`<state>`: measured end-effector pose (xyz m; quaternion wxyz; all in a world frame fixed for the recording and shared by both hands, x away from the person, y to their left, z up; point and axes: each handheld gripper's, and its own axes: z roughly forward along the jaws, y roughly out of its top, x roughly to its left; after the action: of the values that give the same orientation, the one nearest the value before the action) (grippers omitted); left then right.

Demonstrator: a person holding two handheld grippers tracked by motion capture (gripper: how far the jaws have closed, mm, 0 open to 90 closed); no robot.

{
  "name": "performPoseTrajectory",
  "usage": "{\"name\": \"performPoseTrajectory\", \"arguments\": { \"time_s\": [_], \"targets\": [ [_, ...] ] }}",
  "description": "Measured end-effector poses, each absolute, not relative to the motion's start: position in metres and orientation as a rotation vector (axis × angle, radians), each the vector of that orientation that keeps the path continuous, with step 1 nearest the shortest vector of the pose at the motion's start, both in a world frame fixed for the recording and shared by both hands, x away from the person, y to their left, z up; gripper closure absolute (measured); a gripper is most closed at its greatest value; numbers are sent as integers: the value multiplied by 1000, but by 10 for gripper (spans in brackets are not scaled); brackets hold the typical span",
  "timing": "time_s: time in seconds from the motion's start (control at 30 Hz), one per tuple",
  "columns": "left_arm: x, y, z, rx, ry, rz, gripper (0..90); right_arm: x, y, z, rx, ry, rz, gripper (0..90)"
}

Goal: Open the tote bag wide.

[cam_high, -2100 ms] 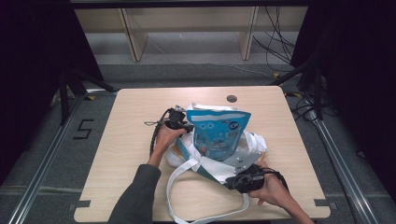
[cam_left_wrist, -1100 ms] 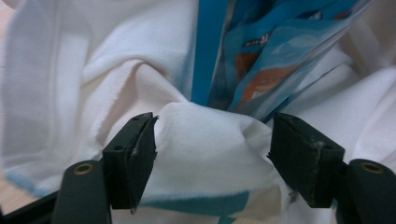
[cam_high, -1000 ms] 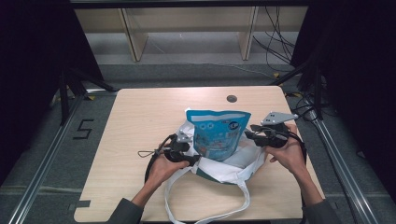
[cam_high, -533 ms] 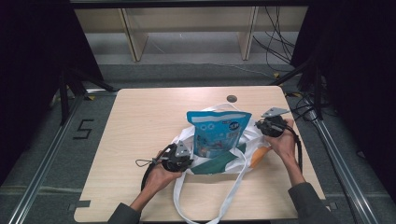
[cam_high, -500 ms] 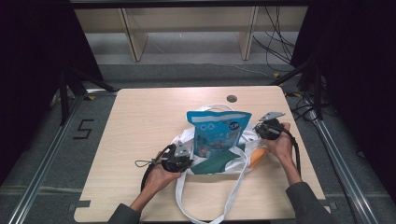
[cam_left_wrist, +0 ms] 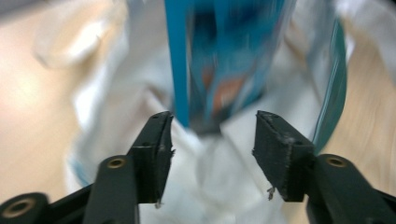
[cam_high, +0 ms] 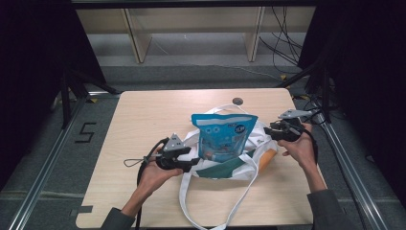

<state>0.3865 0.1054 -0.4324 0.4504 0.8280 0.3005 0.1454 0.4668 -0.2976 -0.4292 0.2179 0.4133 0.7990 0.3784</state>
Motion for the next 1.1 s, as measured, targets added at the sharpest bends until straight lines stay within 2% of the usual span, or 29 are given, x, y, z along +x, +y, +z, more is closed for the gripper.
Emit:
{"name": "performPoseTrajectory", "arguments": {
  "time_s": [0.1, 0.2, 0.33, 0.43, 0.5, 0.53, 0.57, 0.6, 0.63, 0.67, 0.7, 0.77, 0.87, 1.1],
  "targets": [
    [392, 106, -418, 2038, 729, 401, 439, 436, -289, -398, 1070, 2242, 1215, 570],
    [408, 108, -415, 2054, 786, 496, 439, 418, -278, -390, 983, 2343, 1267, 534],
    [440, 108, -429, 2079, 852, 527, 447, 394, -255, -394, 815, 2492, 1281, 463],
    [453, 105, -436, 2060, 885, 501, 466, 388, -244, -396, 775, 2526, 1301, 445],
    [465, 102, -441, 2057, 879, 463, 536, 387, -233, -397, 730, 2546, 1279, 435],
    [471, 103, -441, 2079, 862, 445, 536, 387, -227, -400, 698, 2560, 1277, 441],
    [476, 101, -443, 2069, 858, 423, 601, 389, -222, -404, 673, 2592, 1256, 456],
    [484, 97, -447, 2045, 861, 429, 739, 389, -216, -415, 632, 2642, 1163, 595],
    [484, 97, -447, 2045, 861, 429, 810, 389, -216, -415, 632, 2642, 1163, 595],
    [493, 96, -452, 2049, 873, 424, 856, 388, -216, -423, 563, 2702, 1093, 698],
    [493, 96, -452, 2049, 873, 424, 868, 388, -216, -423, 563, 2702, 1093, 698],
    [501, 98, -458, 2084, 896, 456, 875, 381, -225, -428, 580, 2754, 1028, 784],
    [519, 107, -477, 2055, 1034, 383, 875, 372, -232, -441, 550, 2812, 1017, 813],
    [526, 108, -500, 2072, 1104, 344, 865, 364, -232, -474, 621, 2860, 991, 823]
  ]
}}
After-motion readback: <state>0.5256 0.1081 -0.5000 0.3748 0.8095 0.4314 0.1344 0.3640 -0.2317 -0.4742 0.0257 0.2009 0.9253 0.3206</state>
